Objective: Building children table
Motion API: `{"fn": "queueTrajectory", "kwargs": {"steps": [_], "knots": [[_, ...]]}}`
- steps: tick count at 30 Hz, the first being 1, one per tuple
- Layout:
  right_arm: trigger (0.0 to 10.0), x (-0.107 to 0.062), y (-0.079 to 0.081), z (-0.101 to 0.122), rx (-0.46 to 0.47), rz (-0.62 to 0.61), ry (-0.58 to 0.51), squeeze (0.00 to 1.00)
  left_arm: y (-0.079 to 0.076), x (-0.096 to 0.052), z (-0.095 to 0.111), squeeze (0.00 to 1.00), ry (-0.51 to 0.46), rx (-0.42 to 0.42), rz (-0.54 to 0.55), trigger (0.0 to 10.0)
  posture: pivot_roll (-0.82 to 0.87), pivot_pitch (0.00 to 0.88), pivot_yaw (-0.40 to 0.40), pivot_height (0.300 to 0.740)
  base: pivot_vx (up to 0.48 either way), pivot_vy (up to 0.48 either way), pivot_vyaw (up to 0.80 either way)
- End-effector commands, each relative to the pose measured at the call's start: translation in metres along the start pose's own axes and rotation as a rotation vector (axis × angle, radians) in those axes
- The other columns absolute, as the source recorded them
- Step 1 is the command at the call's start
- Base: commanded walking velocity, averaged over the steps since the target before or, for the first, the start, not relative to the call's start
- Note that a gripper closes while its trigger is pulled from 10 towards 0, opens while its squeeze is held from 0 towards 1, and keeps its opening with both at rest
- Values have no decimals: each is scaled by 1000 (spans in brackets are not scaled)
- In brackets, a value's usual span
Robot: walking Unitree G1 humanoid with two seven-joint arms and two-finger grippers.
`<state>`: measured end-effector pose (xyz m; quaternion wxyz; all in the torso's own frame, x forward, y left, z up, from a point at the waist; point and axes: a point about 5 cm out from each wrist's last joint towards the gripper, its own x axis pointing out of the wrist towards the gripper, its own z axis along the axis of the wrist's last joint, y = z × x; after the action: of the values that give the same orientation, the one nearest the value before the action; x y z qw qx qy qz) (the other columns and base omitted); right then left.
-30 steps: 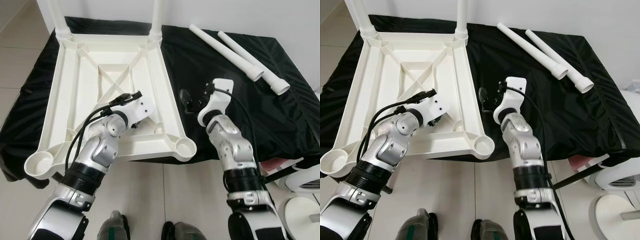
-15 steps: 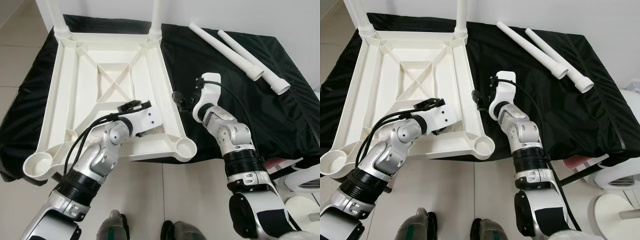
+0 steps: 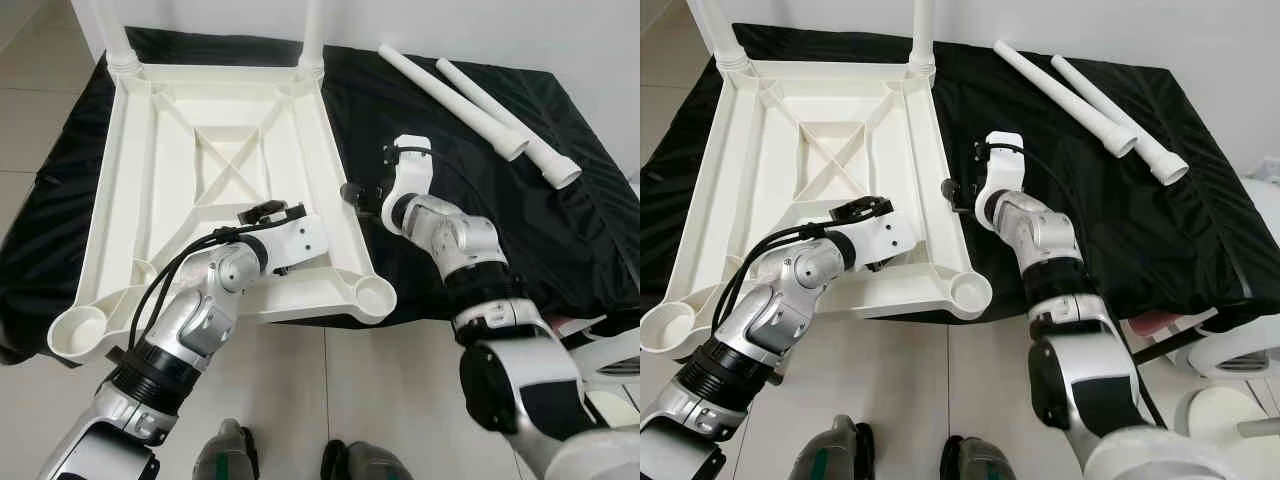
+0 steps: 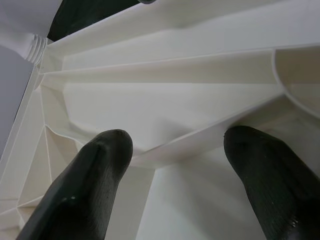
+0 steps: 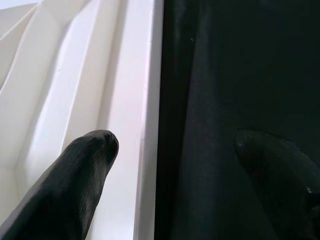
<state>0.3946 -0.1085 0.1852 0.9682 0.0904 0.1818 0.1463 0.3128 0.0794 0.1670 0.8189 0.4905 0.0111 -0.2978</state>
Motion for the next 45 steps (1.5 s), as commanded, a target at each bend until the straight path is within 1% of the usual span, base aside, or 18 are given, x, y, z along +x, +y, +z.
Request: {"fn": "queueTrajectory", "kwargs": {"steps": [1, 4, 6, 13, 18, 21, 22, 23, 24, 25, 27, 31, 33, 34, 37, 39, 42, 45], "knots": [[10000, 2, -4, -6, 27, -33, 46, 0, -10, 0, 10, 0, -50, 13, -98, 10000, 38, 103, -102, 740, 0, 0, 0], [10000, 3, -6, -7, 13, -54, 54, 0, -9, 0, 11, 0, -50, 15, -96, 10000, 38, 103, -102, 740, 0, 0, 0], [10000, 5, -12, -11, 44, -92, 103, 0, -8, -1, 11, 0, -51, 13, -92, 10000, 35, 103, -103, 740, 0, 0, 0], [10000, 5, -21, -16, 72, -130, 155, 0, -8, 0, 12, 0, -60, 12, -88, 10000, 31, 100, -106, 740, 0, 0, 0], [10000, 2, -36, -9, 94, -211, 116, 0, -7, 0, 15, 0, -77, 9, -88, 10000, 30, 100, -110, 740, 0, 0, 0], [10000, 1, -40, -6, 106, -236, 99, 0, -8, 0, 16, 0, -81, 10, -89, 10000, 30, 100, -109, 740, 0, 0, 0], [10000, 0, -45, -4, 122, -263, 83, 0, -8, 0, 17, 0, -87, 13, -92, 10000, 31, 99, -109, 740, 0, 0, 0], [10000, 0, -45, -4, 122, -263, 83, 0, -8, 0, 17, 0, -87, 13, -92, 10000, 31, 99, -109, 740, 0, 0, 0], [10000, -1, -50, -1, 141, -295, 61, 0, -9, 0, 18, 0, -91, 14, -94, 10000, 30, 99, -108, 740, 0, 0, 0], [10000, -1, -50, -1, 141, -295, 61, 0, -9, 0, 18, 0, -91, 14, -94, 10000, 30, 99, -108, 740, 0, 0, 0], [10000, -4, -59, 4, 178, -345, 28, 0, -9, 0, 19, 0, -96, 17, -97, 10000, 27, 95, -102, 740, 0, 0, 0], [10000, -7, -66, 7, 203, -382, -1, 0, -10, 0, 19, 0, -101, 20, -101, 10000, 26, 92, -99, 740, 0, 0, 0], [10000, -11, -77, 8, 234, -440, -28, 0, -10, 1, 20, 0, -106, 23, -104, 10000, 23, 89, -95, 740, 0, 0, 0], [10000, -11, -77, 8, 234, -440, -28, 0, -10, 1, 20, 0, -106, 23, -104, 10000, 23, 89, -95, 740, 0, 0, 0], [10000, -17, -89, 8, 269, -505, -56, 0, -9, 1, 21, 0, -111, 25, -105, 10000, 18, 87, -92, 740, 0, 0, 0], [10000, -17, -89, 8, 269, -505, -56, 0, -9, 1, 21, 0, -111, 25, -105, 10000, 18, 87, -92, 740, 0, 0, 0], [10000, -21, -98, 7, 281, -557, -72, 0, -10, 2, 21, 0, -113, 28, -109, 10000, 13, 85, -86, 740, 0, 0, 0], [10000, -22, -100, 6, 273, -562, -69, 0, -10, 2, 20, 0, -111, 34, -112, 10000, 12, 86, -85, 740, 0, 0, 0]]}}
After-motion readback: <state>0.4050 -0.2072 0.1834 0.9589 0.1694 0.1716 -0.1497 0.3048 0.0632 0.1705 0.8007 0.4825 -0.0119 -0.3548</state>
